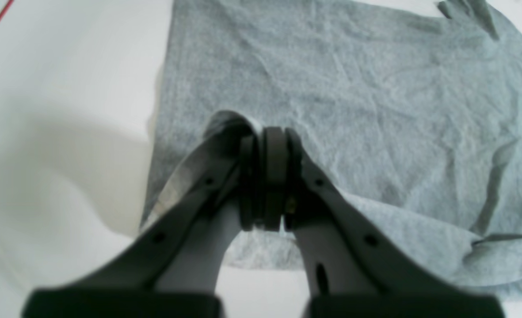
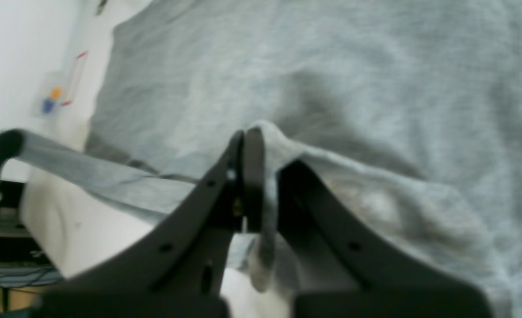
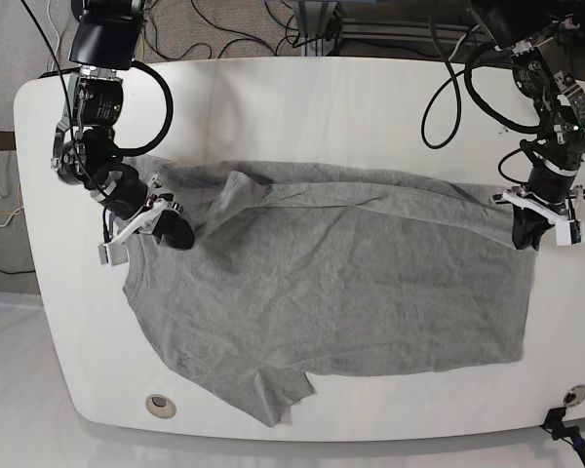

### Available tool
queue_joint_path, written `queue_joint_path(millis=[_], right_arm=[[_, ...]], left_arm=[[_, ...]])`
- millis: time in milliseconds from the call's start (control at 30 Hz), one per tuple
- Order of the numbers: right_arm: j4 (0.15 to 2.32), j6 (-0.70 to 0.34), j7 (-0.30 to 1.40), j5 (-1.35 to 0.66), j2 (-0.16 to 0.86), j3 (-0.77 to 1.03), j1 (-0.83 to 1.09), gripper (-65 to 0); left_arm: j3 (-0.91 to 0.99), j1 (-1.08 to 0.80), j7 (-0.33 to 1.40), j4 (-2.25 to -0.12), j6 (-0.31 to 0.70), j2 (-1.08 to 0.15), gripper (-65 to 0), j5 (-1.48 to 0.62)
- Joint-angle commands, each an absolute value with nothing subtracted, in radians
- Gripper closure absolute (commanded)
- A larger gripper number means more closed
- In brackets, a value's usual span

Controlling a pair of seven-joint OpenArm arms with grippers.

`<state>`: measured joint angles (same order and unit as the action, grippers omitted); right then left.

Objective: Fold the T-shirt properly
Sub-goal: 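Swing both grippers forward, laying the held edge over the shirt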

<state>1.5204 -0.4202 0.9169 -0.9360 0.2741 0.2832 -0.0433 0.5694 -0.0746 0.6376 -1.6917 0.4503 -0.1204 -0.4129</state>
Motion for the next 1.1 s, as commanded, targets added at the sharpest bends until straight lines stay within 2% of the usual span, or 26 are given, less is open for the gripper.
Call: queue_joint_path(millis=[0, 200, 400, 1067], right_arm=[[1.526, -0.429, 0.889, -0.912, 0.286, 0.269, -0.093, 0.0], [1.486, -0.433, 0.888, -0.803, 0.277, 0.243, -0.165, 0.0], [1.372, -0.435, 0.885, -0.803, 0.277, 0.243, -0.223, 0.0], [1.227, -0.435, 0.779, -0.736, 0.277, 0.24, -0.285, 0.0]], left_arm=[[0.573, -0.053, 0.608, -1.682, 0.455, -0.136, 0.0, -0.427], [0.573, 0.018, 0.608, -1.586, 0.455, -0.151, 0.0, -0.427], [0.572, 0.071, 0.607, -1.515, 0.455, -0.176, 0.0, -0.427], [0.51, 0.15, 0.605, -1.303, 0.456, -0.243, 0.0, -0.427]])
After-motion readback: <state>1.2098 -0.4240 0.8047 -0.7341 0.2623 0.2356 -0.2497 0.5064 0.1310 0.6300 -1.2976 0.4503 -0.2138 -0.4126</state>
